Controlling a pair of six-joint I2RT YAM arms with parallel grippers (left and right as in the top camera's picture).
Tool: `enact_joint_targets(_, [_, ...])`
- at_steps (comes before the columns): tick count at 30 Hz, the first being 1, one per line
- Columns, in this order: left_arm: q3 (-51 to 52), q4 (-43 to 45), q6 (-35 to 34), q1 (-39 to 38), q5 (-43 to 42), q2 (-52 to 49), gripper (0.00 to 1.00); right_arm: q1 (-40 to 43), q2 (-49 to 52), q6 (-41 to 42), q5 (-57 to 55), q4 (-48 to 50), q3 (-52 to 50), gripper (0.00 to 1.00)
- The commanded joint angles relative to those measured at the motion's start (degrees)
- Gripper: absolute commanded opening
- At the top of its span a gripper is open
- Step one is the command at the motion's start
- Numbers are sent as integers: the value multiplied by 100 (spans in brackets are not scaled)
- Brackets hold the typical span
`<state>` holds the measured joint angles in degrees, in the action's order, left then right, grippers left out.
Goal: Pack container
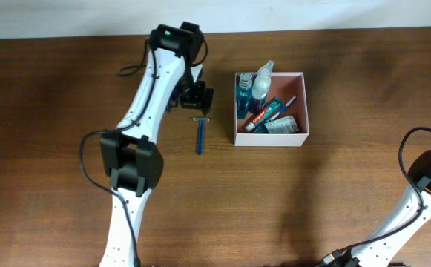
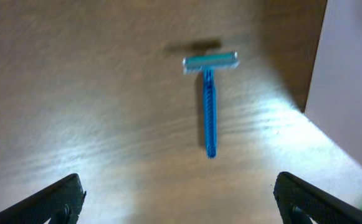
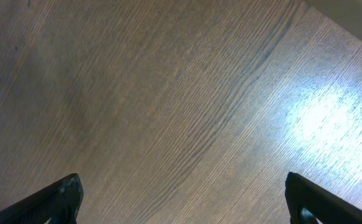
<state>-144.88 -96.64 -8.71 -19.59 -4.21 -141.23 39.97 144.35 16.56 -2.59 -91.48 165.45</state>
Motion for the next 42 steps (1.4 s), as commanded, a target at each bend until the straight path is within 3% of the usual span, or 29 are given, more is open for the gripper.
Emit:
enact_joint_targets(1, [321, -9, -74, -17, 37, 444, 99, -24, -37, 46, -90, 2, 46, 99])
enact_joint_targets(21, [1266, 448, -562, -212, 354, 433, 99, -24, -37, 46, -90, 2, 46, 99])
enact_joint_targets(42, [2111, 1311, -448, -282, 295, 433, 99, -24, -37, 46, -90, 2, 46, 99])
